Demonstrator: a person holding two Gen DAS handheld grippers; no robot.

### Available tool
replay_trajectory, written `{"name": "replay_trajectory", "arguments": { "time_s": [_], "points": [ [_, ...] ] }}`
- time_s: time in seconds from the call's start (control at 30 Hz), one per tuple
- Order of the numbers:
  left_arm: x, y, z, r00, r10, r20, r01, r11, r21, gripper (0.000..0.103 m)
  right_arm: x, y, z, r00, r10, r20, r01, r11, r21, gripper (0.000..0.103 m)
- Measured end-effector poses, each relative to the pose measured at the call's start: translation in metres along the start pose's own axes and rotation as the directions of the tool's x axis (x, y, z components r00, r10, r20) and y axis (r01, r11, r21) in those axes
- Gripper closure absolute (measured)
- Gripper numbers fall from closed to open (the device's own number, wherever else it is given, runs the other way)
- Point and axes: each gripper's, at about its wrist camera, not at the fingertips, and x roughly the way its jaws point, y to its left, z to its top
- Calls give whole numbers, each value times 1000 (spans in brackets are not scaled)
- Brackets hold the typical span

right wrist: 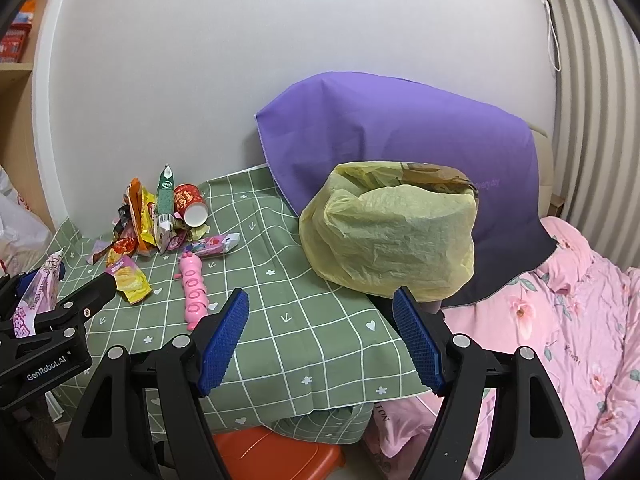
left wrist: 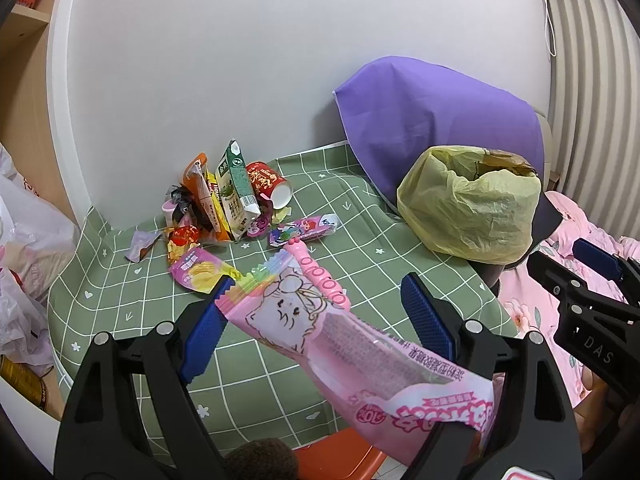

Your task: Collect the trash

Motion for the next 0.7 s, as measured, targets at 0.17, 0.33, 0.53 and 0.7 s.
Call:
{"name": "replay_trajectory", "arguments": {
  "time_s": [0.17,0.33,0.53,0.7],
  "points": [
    [0,-2,1,1000,-1,0,1,1000,0,23,-1,-2,1,1000,-6,2,6,1000,2,32],
    [0,-4,1,1000,-3,0,3,1000,1,23,-1,-3,1,1000,-8,3,8,1000,5,32],
    [-1,-6,2,1000,-11,2,11,1000,4,23,-1,-3,1,1000,-12,2,12,1000,4,32],
    [-1,-7,1,1000,-15,7,15,1000,4,23,-1,-3,1,1000,-15,1,15,1000,7,32]
  ]
}}
